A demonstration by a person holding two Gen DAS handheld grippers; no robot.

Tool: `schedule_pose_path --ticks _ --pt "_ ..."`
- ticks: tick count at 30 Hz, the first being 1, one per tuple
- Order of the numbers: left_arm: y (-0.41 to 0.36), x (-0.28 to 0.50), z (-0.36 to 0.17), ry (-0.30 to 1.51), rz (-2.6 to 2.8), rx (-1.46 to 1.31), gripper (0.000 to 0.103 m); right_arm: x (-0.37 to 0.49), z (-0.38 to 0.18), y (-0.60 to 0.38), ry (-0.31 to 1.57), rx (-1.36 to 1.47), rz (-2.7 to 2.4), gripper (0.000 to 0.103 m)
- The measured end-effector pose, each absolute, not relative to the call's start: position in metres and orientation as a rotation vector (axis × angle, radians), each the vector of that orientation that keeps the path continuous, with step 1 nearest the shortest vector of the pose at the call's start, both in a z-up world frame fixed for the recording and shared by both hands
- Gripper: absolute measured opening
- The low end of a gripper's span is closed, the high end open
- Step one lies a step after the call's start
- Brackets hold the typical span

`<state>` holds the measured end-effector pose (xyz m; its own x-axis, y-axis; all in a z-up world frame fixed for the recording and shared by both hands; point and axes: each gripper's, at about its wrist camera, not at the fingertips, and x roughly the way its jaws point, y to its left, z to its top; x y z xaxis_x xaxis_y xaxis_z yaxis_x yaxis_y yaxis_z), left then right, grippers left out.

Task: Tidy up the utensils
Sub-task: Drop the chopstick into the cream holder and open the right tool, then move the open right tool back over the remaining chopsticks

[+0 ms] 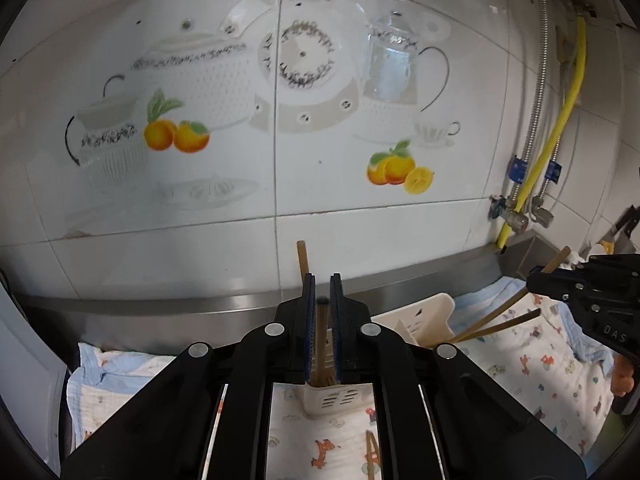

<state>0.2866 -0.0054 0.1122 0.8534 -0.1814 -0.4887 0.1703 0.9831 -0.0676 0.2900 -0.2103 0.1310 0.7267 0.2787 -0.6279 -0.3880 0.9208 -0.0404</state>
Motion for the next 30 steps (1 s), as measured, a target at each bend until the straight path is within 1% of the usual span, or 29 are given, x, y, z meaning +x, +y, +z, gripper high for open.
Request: schedule_pose_path --ticks 5,8,9,12,14,18,20,22,25,30 --pt "-0.002 0.286 0.112 0.52 -0.174 -0.028 0.008 0.292 0.13 -0.212 0.662 -0.166 0.36 0.007" --pt "0.0 0.281 0.116 0.511 -0.171 -0.035 0.01 0.289 0.134 -0.213 0.651 -0.161 0.355 0.007" --pt "0.002 0.279 0.118 0.505 -0.171 -0.042 0.012 0.288 0.135 -0.214 0.648 -0.158 0.354 0.007" --pt "0.006 0.272 0.124 0.489 -0.168 -0.054 0.023 0.281 0.14 -0.216 0.631 -0.157 0.348 0.012" --pt "0.008 0.265 0.129 0.477 -0.162 -0.055 0.023 0.275 0.145 -0.218 0.619 -0.152 0.348 0.013" --pt "0.013 0.248 0.138 0.457 -0.167 -0.066 0.024 0.256 0.153 -0.223 0.592 -0.149 0.344 0.02" --pt "0.014 0.236 0.14 0.447 -0.174 -0.066 0.025 0.246 0.154 -0.225 0.583 -0.146 0.347 0.02" --pt "0.013 0.224 0.14 0.442 -0.176 -0.059 0.03 0.235 0.153 -0.227 0.578 -0.142 0.348 0.021" --pt "0.014 0.202 0.133 0.44 -0.198 -0.065 0.033 0.216 0.142 -0.233 0.583 -0.12 0.354 0.021" --pt "0.013 0.166 0.103 0.47 -0.232 -0.068 0.033 0.186 0.113 -0.241 0.611 -0.087 0.365 0.021"
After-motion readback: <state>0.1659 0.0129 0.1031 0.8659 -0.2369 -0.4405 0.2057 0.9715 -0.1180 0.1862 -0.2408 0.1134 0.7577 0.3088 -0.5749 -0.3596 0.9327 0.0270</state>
